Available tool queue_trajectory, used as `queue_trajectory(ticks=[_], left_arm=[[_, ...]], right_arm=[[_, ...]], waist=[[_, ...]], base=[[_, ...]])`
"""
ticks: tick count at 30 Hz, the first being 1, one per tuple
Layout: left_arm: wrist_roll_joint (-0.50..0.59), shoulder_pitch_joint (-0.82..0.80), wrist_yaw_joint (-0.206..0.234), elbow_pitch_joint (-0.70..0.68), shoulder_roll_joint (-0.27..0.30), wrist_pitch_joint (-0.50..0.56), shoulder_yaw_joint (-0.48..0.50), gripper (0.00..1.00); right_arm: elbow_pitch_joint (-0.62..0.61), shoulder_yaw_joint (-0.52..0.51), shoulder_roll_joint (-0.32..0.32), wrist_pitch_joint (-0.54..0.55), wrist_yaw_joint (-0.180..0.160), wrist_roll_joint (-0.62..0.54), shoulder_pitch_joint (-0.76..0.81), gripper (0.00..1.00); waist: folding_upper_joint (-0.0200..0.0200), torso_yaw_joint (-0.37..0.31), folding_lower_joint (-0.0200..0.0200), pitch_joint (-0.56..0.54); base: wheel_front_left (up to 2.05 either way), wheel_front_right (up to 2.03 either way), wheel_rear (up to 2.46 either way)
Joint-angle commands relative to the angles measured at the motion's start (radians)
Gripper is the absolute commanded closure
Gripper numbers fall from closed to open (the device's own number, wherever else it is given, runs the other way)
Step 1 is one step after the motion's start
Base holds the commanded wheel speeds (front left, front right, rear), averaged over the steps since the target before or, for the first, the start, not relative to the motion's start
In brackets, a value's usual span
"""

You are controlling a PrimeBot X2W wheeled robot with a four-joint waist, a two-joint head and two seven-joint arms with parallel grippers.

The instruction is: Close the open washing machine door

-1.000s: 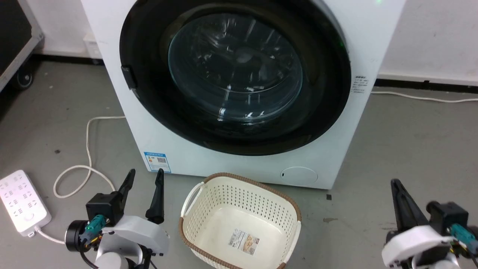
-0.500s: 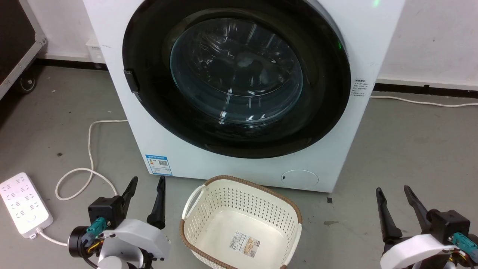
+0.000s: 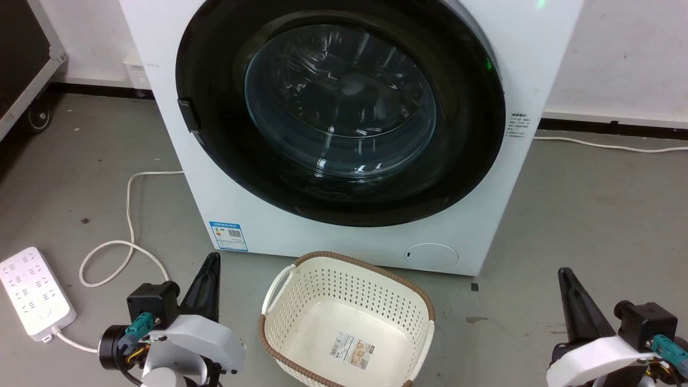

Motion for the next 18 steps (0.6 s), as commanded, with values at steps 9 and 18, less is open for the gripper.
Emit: queue_trajectory(ticks=[9, 18], left_arm=[[0.033, 0.013, -0.005, -0.022, -0.015, 0.015, 0.018, 1.00], [0.063, 0.026, -0.009, -0.042, -0.028, 0.028, 0.034, 1.00]], right_arm=[[-0.020, 0.010, 0.000, 0.016, 0.000, -0.006, 0.005, 1.00], [-0.038, 0.018, 0.000, 0.031, 0.000, -0.012, 0.010, 1.00]], waist=[[0.0000, 0.006, 0.0000, 0.003], [0.0000, 0.011, 0.0000, 0.005]], base=[[0.00, 0.00, 0.00], [0.00, 0.00, 0.00]])
